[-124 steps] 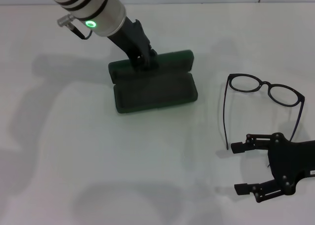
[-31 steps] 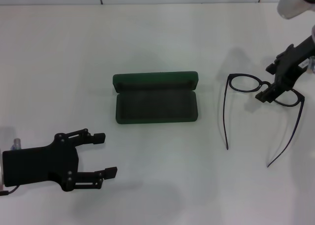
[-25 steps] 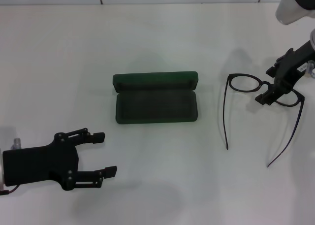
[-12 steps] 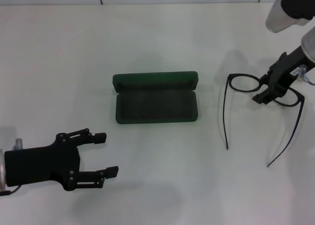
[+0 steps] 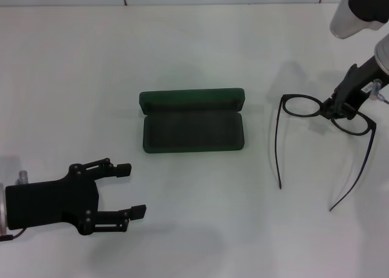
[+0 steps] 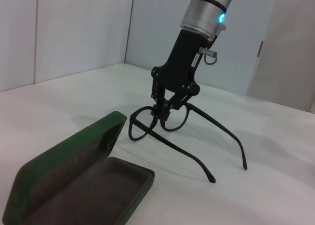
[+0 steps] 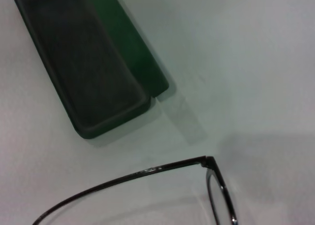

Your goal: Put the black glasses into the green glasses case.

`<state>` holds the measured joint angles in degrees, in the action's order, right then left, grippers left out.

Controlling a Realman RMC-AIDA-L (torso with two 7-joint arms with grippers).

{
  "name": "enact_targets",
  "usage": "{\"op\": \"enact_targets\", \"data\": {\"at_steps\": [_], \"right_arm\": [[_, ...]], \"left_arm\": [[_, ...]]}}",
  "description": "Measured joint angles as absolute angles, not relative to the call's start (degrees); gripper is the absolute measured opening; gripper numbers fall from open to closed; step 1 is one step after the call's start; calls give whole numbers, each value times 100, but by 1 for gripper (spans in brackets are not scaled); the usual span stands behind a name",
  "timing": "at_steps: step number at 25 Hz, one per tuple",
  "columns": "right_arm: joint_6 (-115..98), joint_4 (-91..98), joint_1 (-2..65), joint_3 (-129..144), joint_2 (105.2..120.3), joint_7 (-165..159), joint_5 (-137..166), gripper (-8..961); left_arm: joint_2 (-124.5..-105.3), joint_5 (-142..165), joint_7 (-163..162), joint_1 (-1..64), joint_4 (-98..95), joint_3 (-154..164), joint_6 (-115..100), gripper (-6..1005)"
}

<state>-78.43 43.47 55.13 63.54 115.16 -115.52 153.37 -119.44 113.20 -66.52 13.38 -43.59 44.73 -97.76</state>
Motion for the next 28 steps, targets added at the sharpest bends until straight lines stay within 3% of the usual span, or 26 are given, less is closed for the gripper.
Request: {"op": "enact_targets", "data": {"at_steps": [5,17,28], "right_arm": [[-7893,4362,5500,6345,11486,-11559,15342,82],[-8947,5153,5335,5588,11197,-11615,15314,66],[-8837,6668,4287,4999,11223,-11286,13825,58]], "left_arm": [[-11944,11320,-6672,1338,-4359,4473,-9778,875],[-11943,11266,-6656,1290,-4360,4449,-9924,876],[-11917,10921,-6678,1343,-4092,4182,-10565,875]]}}
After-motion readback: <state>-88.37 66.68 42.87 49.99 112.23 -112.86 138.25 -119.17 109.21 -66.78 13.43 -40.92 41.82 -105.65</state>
